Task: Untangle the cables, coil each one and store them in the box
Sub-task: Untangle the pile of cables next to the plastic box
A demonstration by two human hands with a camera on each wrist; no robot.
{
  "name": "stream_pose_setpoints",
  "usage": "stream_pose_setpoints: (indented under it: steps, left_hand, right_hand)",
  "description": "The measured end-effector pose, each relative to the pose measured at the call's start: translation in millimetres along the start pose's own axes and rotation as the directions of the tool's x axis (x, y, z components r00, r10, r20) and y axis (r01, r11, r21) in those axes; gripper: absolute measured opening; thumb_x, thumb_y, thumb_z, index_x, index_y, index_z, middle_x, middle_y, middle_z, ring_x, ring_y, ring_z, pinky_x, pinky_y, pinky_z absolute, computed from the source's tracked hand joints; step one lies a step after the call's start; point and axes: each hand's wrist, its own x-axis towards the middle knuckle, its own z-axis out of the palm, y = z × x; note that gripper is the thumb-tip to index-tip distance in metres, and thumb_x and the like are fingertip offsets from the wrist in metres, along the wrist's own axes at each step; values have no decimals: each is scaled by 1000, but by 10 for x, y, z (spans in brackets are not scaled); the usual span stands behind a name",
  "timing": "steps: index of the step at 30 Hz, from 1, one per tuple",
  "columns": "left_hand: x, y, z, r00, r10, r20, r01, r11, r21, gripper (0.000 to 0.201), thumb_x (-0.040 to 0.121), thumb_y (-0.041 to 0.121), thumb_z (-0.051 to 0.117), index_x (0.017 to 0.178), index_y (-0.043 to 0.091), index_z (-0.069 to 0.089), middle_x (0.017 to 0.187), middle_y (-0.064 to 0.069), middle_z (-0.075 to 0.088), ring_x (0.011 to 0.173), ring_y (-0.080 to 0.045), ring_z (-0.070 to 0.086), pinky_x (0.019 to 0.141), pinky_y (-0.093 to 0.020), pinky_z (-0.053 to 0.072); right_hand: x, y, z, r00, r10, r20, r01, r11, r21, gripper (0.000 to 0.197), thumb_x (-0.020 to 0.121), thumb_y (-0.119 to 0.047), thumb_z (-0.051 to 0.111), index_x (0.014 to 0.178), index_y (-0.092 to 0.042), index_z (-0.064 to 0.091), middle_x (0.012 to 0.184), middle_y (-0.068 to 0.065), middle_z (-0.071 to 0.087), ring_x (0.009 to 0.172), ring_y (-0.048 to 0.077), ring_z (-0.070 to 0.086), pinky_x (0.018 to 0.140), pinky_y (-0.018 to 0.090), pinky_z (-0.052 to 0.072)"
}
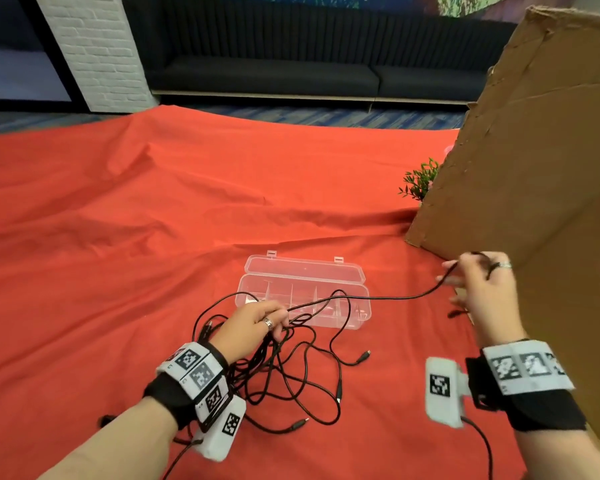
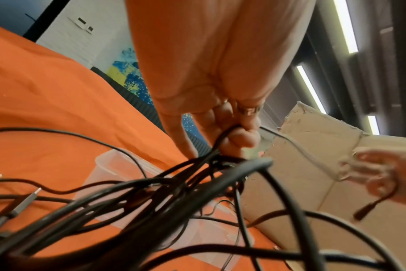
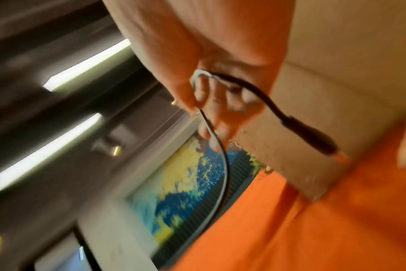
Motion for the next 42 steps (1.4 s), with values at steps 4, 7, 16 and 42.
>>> stream_pose_setpoints:
  steps: [4,7,16,42]
  left_hand:
    - [-1,123,23,998,-32,46,38,991,-126,28,97,14,44,76,18,63,62,5,67,68,-12,65,77,-24,49]
    - [-4,269,56,997,-50,63,69,935,-348,27,97,7,41,79,9,61,65,0,69,64,-12,66,68,-18,48]
    - [-212,470,-14,987,-153,51,126,535,-835,26,99,16,31,78,10,45,70,-4,65,70,-19,64,67,-28,52]
    - [-369,234,362,954,-298,27,285,876,-389,48,63,25,85,101,21,57,98,5,62,77,-10,60,76,-23,49]
  right_hand:
    - [-276,239,238,948,-228,223,316,764,-563,59,84,-25,65,134,-14,37,137,14,41,129,28,38,106,42,29]
    - [-669,159,596,811,-346,473,579,591,-561,34,87,-45,47,119,-31,51,130,-4,48,126,13,40,105,40,22]
    - [-987,322,895,633,175,754,130,936,-327,15,98,-18,42,92,-21,56,75,-3,62,63,13,61,70,22,44]
    - [-1023,306,877,784,77,615,8,991,-133,18,88,-25,61,70,-25,64,84,0,49,66,2,45,69,19,39]
